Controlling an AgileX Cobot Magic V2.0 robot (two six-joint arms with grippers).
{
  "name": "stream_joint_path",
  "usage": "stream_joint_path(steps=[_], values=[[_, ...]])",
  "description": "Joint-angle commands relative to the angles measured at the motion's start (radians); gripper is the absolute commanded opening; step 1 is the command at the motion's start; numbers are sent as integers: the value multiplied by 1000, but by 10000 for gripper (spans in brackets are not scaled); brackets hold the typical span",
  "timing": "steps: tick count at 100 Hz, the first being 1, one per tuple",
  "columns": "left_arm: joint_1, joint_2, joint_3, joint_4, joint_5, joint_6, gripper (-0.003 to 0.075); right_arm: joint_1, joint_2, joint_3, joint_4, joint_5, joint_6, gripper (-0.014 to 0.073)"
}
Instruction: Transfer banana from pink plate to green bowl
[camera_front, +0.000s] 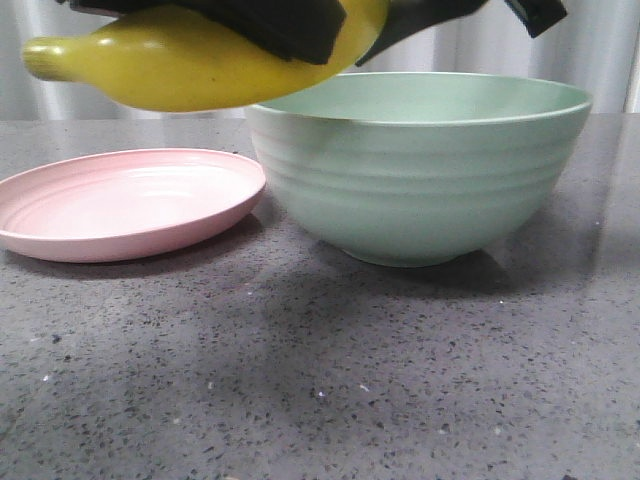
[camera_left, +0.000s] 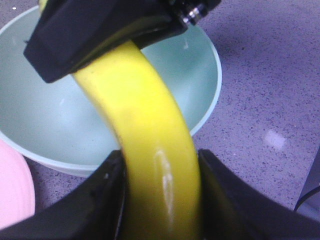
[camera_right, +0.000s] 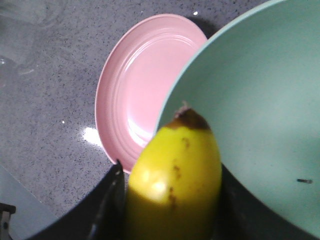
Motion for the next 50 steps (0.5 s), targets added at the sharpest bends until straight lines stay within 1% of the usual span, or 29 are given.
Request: stream_joint_path(steps=[1, 2, 4, 11, 17, 24, 35, 42, 50], values=[[-8, -25, -37, -8, -86, -5, 173, -2, -24, -34, 11, -23, -21, 112], [-8, -25, -37, -8, -86, -5, 184, -2, -24, -34, 11, -23, -23, 112], [-8, -25, -37, -8, -86, -5, 197, -2, -24, -34, 11, -23, -25, 80], [-8, -25, -37, -8, -86, -5, 260, -2, -24, -34, 11, -23, -25, 17], [-8, -25, -37, -8, -86, -5, 297, -2, -24, -34, 11, -23, -25, -15], [-8, -25, -39, -8, -86, -5, 303, -2, -24, -42, 11, -20, -30, -34], [-8, -31, -54, -7, -88, -3, 303, -2, -28, -79, -10, -11, -99, -35], [-8, -38, -64, 3, -85, 0, 304, -2, -32, -104, -47, -19, -105, -35], [-8, -50, -69, 10, -88, 0, 304, -2, -34, -138, -129, -31, -105, -35]])
